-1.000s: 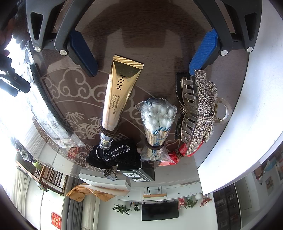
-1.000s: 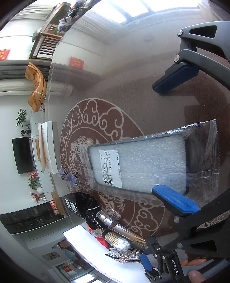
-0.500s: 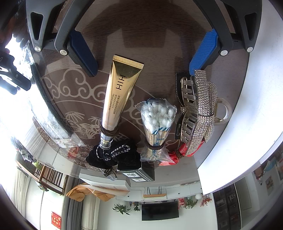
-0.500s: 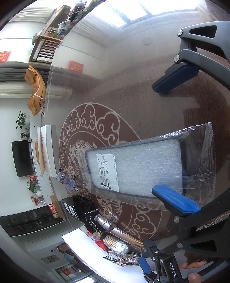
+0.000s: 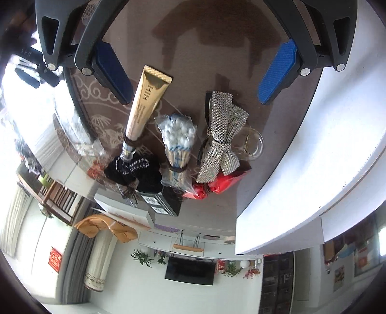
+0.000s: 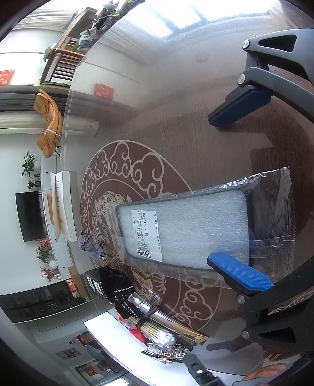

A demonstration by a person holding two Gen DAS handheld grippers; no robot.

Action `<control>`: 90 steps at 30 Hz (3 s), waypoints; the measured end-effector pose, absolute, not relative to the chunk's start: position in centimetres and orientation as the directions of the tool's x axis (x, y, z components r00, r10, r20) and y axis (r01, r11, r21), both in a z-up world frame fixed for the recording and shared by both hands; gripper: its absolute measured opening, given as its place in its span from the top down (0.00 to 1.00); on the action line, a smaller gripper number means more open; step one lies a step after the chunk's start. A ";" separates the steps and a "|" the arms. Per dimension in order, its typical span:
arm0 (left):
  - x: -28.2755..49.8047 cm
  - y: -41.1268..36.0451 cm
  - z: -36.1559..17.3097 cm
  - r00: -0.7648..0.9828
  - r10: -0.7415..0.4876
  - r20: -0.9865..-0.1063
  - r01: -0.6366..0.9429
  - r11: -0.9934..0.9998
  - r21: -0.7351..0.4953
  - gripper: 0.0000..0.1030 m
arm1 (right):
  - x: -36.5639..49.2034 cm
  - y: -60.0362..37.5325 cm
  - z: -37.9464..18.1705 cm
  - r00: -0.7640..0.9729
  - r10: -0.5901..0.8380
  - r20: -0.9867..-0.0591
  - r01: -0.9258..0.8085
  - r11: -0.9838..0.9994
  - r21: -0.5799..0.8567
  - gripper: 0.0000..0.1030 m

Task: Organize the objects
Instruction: 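Grasp the rhinestone bow hair clip with the left tool, then grasp the bagged phone case with the right tool while the left tool lifts the bow clip, then carry the bow clip and phone case into the bin and open both tools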

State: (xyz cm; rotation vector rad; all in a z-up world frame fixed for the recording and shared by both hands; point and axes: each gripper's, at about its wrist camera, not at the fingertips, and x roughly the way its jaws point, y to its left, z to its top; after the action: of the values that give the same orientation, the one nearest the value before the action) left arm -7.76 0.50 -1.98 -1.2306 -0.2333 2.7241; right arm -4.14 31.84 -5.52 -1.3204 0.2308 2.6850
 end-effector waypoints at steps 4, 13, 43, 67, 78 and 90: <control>-11.2 -1.2 -2.3 -0.636 0.248 -0.731 0.013 -0.944 -0.331 0.00 | -4.1 31.9 -5.5 -0.605 0.058 -0.794 -0.193 -0.978 0.076 0.00; -10.7 -0.4 -2.4 -0.647 0.182 -0.741 -0.063 -0.981 -0.185 0.53 | -4.1 31.8 -5.5 -0.605 0.058 -0.794 -0.193 -0.978 0.076 0.00; -4.3 -0.2 -4.1 -0.589 0.262 -0.764 -0.214 -0.963 -0.165 0.51 | -3.9 32.7 -4.1 -0.637 -0.098 -0.765 -0.104 -0.972 0.211 0.00; 0.6 -4.4 4.0 -0.664 0.328 -0.672 -0.198 -0.944 -0.264 0.51 | -7.3 26.6 3.7 -0.539 -0.225 -0.812 0.051 -0.971 0.235 0.27; -4.2 -21.4 9.2 -0.732 0.034 -0.681 0.096 -0.984 -0.152 0.51 | -11.3 3.5 12.6 -0.489 -0.575 -0.656 0.421 -0.814 0.400 0.27; -5.3 -30.2 4.2 -0.615 -0.170 -0.770 0.327 -0.943 -0.053 0.28 | -12.1 -9.9 7.0 -0.335 -0.630 -0.700 0.529 -0.741 0.414 0.14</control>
State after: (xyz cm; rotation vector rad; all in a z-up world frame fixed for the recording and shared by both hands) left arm -5.27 -30.24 4.17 -1.4376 -0.3257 3.0870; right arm -12.11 -9.89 7.01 -1.8792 0.2305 3.3738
